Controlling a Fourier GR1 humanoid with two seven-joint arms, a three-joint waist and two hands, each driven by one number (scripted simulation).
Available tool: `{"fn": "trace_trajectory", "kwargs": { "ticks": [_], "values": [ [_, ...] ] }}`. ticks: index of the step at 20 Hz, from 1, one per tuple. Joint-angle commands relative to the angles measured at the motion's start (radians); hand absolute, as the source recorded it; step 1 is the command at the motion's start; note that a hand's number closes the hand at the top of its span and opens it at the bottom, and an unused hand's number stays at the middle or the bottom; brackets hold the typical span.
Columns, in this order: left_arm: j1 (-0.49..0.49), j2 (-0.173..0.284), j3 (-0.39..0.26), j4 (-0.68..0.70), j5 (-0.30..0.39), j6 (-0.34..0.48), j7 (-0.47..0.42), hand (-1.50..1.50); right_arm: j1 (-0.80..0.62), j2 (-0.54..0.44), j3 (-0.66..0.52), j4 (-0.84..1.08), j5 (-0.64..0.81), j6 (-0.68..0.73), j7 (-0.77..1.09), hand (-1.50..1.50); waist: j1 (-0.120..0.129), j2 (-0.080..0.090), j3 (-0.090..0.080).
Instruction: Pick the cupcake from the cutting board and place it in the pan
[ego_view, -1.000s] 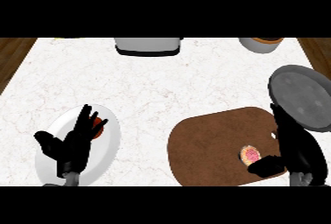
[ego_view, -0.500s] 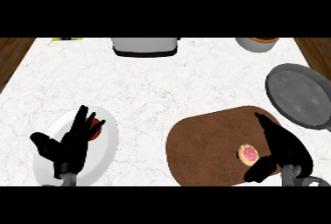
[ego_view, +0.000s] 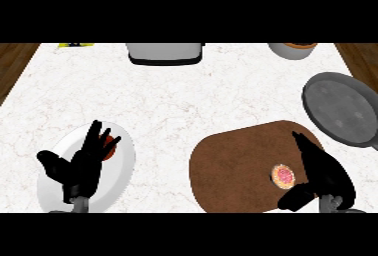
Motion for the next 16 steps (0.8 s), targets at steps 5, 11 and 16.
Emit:
{"fn": "trace_trajectory", "kwargs": {
  "ticks": [5,11,16],
  "values": [
    [0.018,0.012,0.041,0.033,-0.001,-0.018,0.049,0.00,0.016,0.037,0.031,0.140,0.110,-0.094,-0.062,-1.50,0.003,0.008,-0.006],
    [0.052,-0.012,0.021,0.026,-0.028,-0.030,0.027,0.00,0.015,-0.011,0.018,0.158,0.079,-0.095,-0.236,1.50,0.004,0.007,-0.006],
    [0.072,-0.023,0.004,-0.036,-0.060,0.001,0.077,0.00,-0.045,0.048,0.027,0.288,0.162,-0.217,-0.286,1.50,0.006,0.007,-0.006]
  ]
}}
